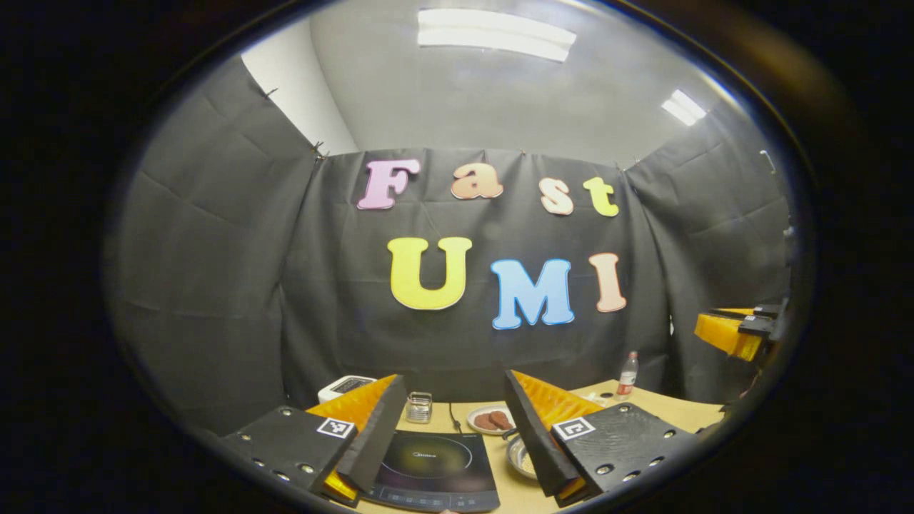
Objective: First push the handle of the pot to place it horizontally, then grasp the pot with both hands and set it on the induction cooktop.
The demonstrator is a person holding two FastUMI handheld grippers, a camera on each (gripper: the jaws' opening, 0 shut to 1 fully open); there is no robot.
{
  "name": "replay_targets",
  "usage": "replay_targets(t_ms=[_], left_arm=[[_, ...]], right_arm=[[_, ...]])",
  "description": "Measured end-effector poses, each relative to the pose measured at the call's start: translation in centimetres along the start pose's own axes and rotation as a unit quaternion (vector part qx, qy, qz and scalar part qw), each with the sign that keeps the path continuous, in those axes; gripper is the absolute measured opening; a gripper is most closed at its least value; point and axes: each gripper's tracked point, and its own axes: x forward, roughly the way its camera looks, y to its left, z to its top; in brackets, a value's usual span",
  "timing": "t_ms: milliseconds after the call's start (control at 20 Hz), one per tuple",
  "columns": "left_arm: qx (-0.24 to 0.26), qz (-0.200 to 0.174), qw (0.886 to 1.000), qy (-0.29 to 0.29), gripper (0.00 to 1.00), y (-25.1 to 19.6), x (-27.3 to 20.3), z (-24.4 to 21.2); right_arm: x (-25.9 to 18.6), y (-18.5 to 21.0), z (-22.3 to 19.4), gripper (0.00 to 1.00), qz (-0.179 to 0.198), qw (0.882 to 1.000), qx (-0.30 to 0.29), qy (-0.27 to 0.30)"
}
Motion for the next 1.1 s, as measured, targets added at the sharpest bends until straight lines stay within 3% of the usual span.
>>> replay_targets(t_ms=[50, 100, 350, 600, 650, 700, 1100], left_arm=[[0.002, 0.000, 1.000, -0.002, 0.82, 0.4, 0.0, 0.1], [0.004, 0.001, 1.000, -0.005, 0.82, 0.6, 0.2, 0.3], [0.003, 0.000, 1.000, -0.004, 0.88, 0.6, 0.9, -0.3], [0.003, 0.012, 1.000, 0.005, 0.85, -0.2, 1.9, -1.3], [0.004, 0.014, 1.000, 0.006, 0.85, -0.5, 2.1, -1.3], [0.006, 0.016, 1.000, 0.007, 0.85, -0.6, 2.3, -1.4], [0.020, 0.050, 0.998, 0.023, 0.85, -1.8, 4.1, -2.6]], right_arm=[[0.1, 0.4, -0.1, 0.19, 0.000, 1.000, 0.000, 0.003], [0.0, 0.4, -0.4, 0.02, 0.005, 1.000, 0.001, 0.004], [0.2, 3.0, -5.8, 0.02, 0.067, 0.993, -0.002, 0.092], [0.3, 3.2, -11.4, 0.02, 0.108, 0.978, 0.011, 0.181], [0.5, 3.1, -12.4, 0.06, 0.116, 0.974, 0.006, 0.195], [0.5, 3.1, -13.4, 0.02, 0.127, 0.970, 0.002, 0.210], [-0.1, 3.8, -21.8, 0.02, 0.210, 0.926, -0.030, 0.313]])
